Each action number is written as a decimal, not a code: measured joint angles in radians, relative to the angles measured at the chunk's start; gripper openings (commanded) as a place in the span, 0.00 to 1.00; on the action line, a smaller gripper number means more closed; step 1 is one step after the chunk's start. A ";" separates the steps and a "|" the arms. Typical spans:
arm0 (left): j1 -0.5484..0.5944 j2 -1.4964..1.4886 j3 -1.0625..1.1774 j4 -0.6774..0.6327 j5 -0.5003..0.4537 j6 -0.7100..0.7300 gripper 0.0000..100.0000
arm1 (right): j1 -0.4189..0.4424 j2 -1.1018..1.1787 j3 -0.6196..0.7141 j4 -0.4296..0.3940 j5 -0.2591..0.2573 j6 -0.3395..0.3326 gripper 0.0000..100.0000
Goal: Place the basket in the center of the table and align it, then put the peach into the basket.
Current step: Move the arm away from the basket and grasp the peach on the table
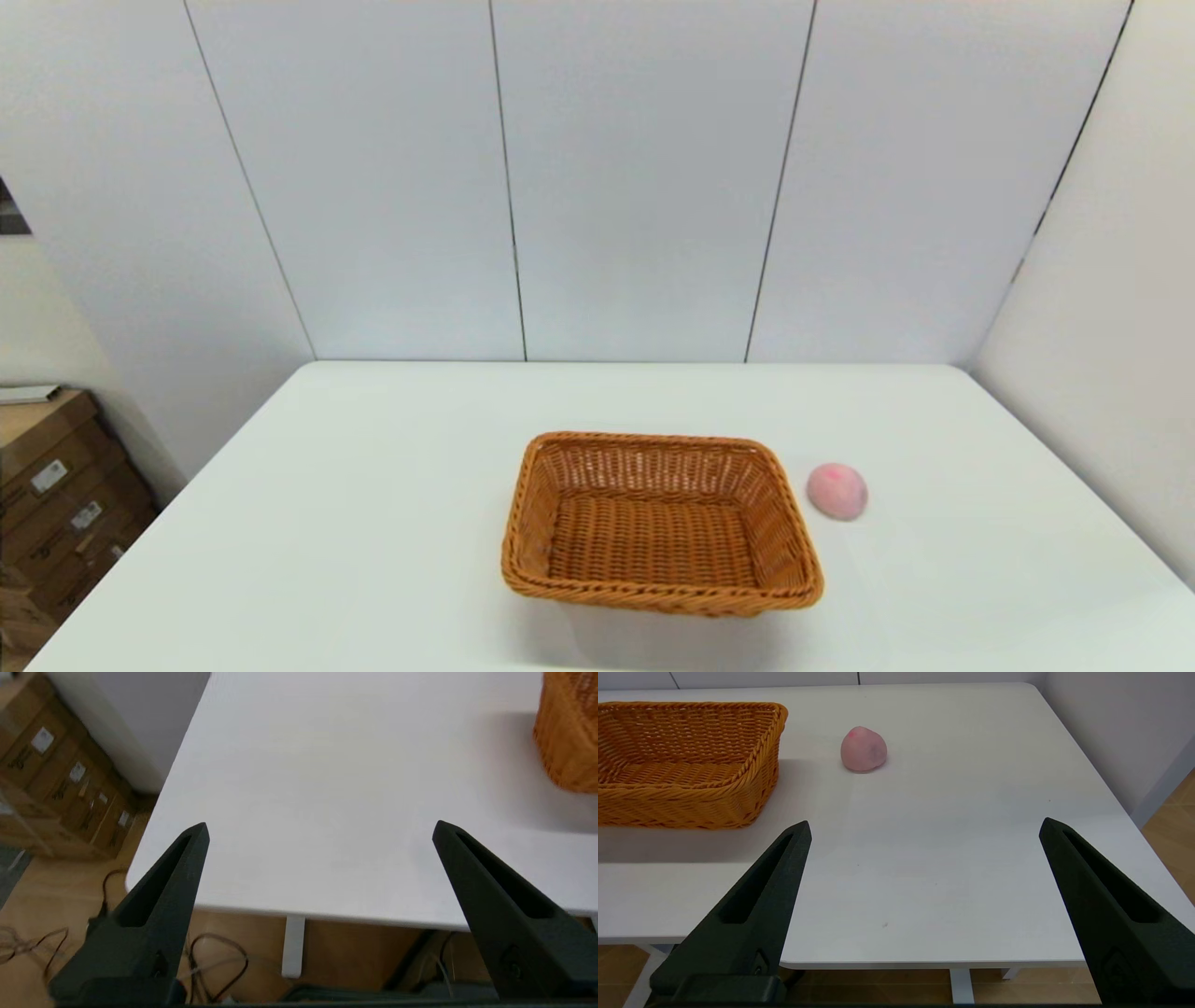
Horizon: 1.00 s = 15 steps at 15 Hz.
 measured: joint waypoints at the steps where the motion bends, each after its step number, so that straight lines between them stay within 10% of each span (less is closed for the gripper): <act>1: 0.003 -0.024 0.044 -0.048 -0.019 0.000 1.00 | 0.000 0.000 0.000 0.000 0.000 0.000 1.00; 15: 0.027 -0.260 0.240 -0.229 -0.104 -0.057 1.00 | -0.001 0.045 -0.094 0.051 -0.008 0.000 1.00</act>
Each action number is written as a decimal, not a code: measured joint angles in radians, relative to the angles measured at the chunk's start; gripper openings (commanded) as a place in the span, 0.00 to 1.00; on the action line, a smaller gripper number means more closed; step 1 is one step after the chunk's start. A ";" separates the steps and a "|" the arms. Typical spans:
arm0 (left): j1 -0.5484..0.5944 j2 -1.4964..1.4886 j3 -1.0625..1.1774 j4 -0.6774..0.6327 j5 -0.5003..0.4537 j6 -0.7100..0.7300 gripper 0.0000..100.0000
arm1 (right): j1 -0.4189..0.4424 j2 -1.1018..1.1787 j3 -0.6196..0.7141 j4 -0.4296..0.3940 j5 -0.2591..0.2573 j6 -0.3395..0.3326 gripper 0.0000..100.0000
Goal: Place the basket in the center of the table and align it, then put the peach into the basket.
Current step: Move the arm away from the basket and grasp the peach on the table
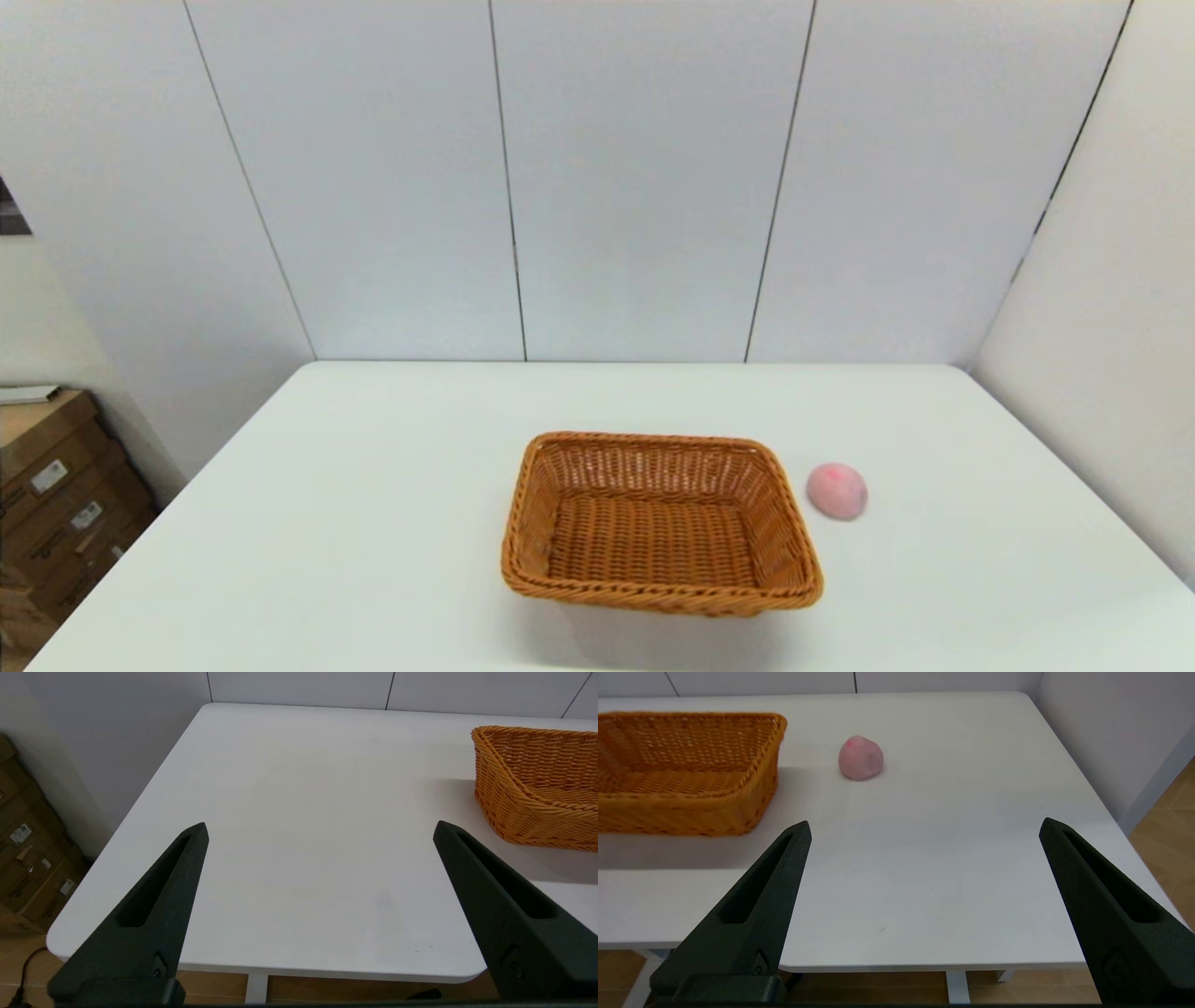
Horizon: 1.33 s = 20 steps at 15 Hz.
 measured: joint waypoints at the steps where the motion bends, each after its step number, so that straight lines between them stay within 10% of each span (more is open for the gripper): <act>1: 0.000 0.000 0.000 0.000 0.000 -0.001 1.00 | 0.000 0.058 -0.061 0.019 0.002 0.010 1.00; 10: 0.000 -0.001 0.000 0.001 0.002 -0.004 1.00 | 0.028 1.065 -0.612 0.122 0.023 0.142 1.00; 20: 0.000 -0.001 0.000 0.001 0.002 -0.005 1.00 | 0.101 1.799 -0.743 -0.262 0.033 0.186 1.00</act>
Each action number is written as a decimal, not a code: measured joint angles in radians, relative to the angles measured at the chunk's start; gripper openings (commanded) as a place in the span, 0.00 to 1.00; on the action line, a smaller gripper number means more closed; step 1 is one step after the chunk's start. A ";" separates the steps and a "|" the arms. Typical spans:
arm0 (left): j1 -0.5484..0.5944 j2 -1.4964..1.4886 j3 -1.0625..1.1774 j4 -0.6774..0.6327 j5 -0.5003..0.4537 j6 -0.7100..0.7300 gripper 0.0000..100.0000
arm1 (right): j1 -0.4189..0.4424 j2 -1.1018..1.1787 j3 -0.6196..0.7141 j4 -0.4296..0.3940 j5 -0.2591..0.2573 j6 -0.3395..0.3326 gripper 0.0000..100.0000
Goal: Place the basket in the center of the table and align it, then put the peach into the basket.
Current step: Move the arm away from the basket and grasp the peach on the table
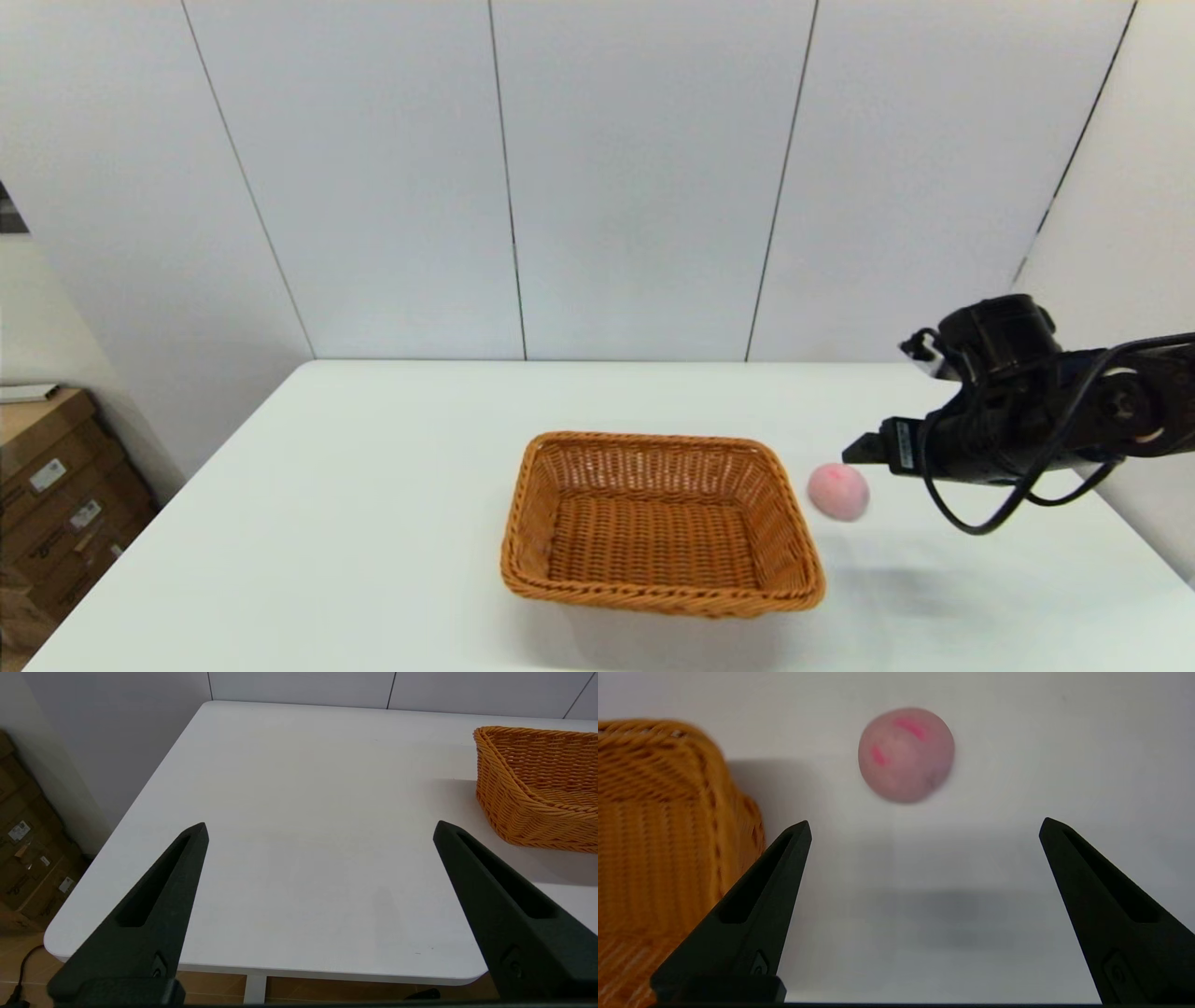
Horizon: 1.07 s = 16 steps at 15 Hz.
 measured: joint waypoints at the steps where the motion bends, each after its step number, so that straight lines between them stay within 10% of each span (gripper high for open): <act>1: 0.000 0.000 0.000 0.000 0.000 0.000 1.00 | 0.006 0.044 -0.018 -0.011 0.000 0.000 1.00; 7: 0.000 0.000 0.000 0.000 0.000 0.001 1.00 | 0.029 0.208 -0.095 -0.020 -0.008 0.014 1.00; 8: 0.000 0.000 0.000 0.000 0.000 0.001 1.00 | 0.032 0.226 -0.107 -0.020 -0.009 0.020 0.00; 16: 0.000 0.000 0.000 0.000 0.000 0.000 1.00 | 0.040 0.331 -0.145 -0.113 -0.019 0.020 0.00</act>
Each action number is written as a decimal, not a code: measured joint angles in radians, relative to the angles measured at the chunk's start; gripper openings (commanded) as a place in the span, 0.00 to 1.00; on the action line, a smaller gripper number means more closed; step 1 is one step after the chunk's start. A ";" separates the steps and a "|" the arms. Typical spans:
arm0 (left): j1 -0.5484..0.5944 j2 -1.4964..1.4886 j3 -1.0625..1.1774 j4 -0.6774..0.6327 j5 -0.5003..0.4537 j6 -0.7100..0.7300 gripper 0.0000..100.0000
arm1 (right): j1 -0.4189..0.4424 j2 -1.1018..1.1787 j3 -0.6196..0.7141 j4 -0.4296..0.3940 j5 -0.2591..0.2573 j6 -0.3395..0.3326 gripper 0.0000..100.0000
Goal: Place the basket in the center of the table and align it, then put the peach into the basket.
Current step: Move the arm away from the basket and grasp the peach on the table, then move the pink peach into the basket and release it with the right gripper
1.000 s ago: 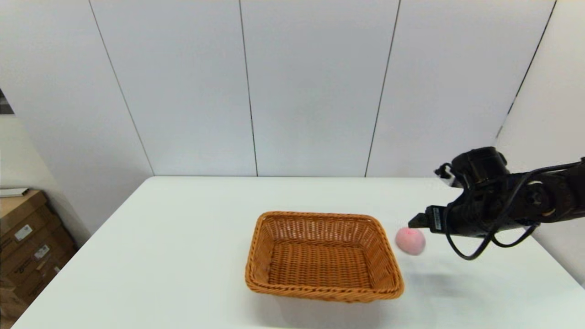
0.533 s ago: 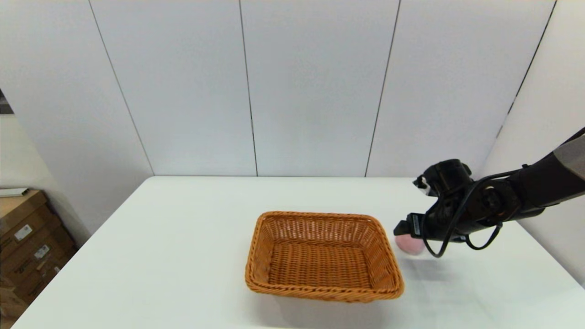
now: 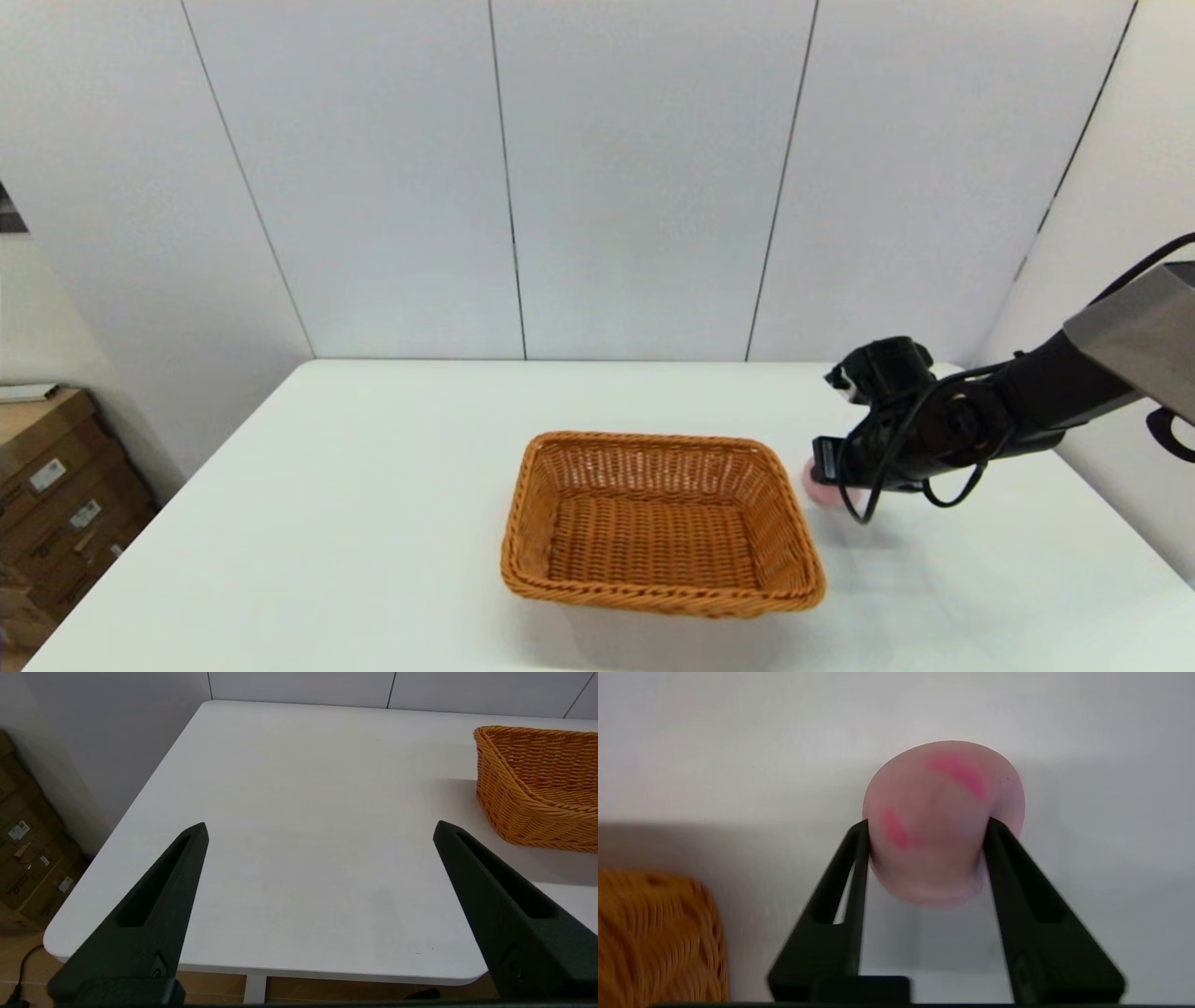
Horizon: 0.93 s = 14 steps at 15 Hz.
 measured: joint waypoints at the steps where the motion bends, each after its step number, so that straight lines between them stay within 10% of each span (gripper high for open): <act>1: 0.000 0.000 0.000 0.000 0.000 0.000 1.00 | 0.000 0.011 0.000 -0.018 -0.001 0.001 0.00; 9: 0.000 0.000 0.000 0.000 0.000 0.000 1.00 | 0.003 -0.131 0.024 0.001 0.005 0.006 0.00; 14: 0.000 0.000 0.000 0.000 -0.001 0.000 1.00 | 0.066 -0.440 0.065 0.173 0.072 0.009 0.00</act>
